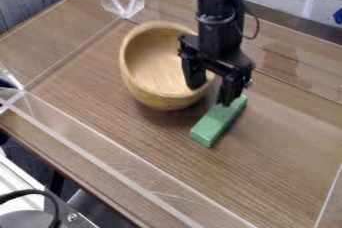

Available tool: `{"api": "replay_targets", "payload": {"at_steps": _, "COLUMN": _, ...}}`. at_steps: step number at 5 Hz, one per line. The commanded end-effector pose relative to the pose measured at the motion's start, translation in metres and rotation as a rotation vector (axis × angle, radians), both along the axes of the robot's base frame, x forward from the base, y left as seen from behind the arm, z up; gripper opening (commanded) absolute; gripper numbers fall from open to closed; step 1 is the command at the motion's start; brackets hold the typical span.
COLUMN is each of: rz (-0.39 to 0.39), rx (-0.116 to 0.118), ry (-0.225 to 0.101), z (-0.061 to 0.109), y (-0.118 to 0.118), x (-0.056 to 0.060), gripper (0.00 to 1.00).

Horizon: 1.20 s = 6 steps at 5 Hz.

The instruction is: Remove the green block from inside the brown bowl and put it on the table

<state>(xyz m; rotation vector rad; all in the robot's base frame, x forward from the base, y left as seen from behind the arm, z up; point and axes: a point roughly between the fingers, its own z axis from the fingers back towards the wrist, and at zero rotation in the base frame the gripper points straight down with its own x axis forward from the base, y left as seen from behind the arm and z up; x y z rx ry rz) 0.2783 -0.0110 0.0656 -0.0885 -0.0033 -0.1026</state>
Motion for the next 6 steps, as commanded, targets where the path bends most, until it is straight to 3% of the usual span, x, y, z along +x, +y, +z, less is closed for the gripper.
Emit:
{"api": "replay_targets", "payload": {"at_steps": 1, "rz": 0.006, "rx": -0.001, "ry": -0.077, "z": 0.015, "y": 0.001, "x": 0.01, "gripper": 1.0}}
{"api": "replay_targets", "payload": {"at_steps": 6, "rz": 0.011, "rx": 0.001, "ry": -0.042, "z": -0.009, "y": 0.005, "x": 0.011, "gripper": 1.0}}
